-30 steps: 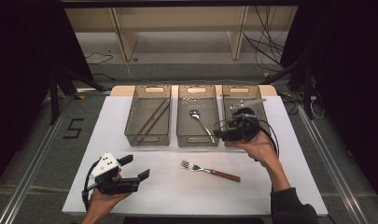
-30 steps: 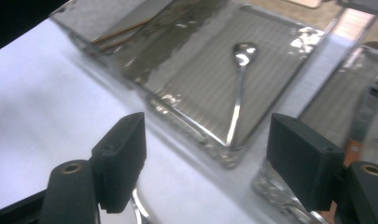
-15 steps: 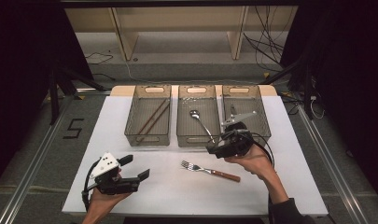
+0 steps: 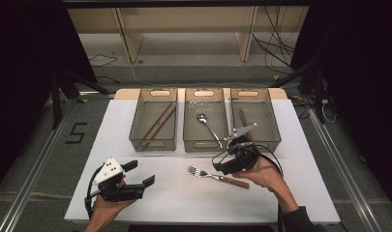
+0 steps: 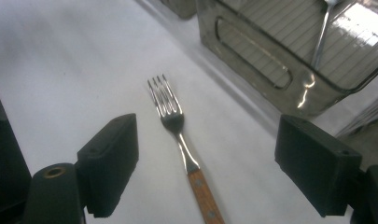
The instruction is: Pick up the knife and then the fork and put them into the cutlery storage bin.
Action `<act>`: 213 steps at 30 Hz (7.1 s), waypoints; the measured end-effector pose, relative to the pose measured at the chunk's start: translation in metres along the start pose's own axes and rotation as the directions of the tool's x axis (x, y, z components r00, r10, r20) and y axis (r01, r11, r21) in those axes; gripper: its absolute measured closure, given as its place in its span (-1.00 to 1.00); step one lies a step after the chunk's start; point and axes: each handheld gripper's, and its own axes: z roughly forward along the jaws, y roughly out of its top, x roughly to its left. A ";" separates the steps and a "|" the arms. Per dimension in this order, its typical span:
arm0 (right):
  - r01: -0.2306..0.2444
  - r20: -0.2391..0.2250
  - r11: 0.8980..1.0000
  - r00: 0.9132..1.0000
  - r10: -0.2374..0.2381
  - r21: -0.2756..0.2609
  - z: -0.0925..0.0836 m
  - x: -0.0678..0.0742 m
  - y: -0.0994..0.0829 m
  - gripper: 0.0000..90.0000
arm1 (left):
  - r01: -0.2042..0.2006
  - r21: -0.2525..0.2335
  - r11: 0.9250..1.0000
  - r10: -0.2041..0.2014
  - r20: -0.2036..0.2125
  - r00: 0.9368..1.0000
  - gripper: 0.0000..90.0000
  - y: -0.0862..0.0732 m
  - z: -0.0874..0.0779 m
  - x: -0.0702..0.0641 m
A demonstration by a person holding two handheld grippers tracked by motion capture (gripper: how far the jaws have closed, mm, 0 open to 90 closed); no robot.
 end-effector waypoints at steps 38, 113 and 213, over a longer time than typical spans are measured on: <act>0.132 0.039 0.924 0.987 -0.156 0.359 0.053 0.011 -0.021 0.27 | -0.006 0.000 1.000 0.006 0.002 1.000 -0.68 0.000 0.000 -0.001; 0.091 0.107 0.995 0.990 -0.096 0.051 -0.006 -0.010 0.011 0.72 | -0.006 0.001 1.000 0.006 -0.005 1.000 -0.68 0.000 0.000 -0.001; -0.342 0.266 0.935 0.897 0.353 -0.090 -0.008 -0.138 0.020 -0.05 | 0.001 -0.004 1.000 -0.001 -0.003 1.000 -0.68 0.000 0.001 -0.001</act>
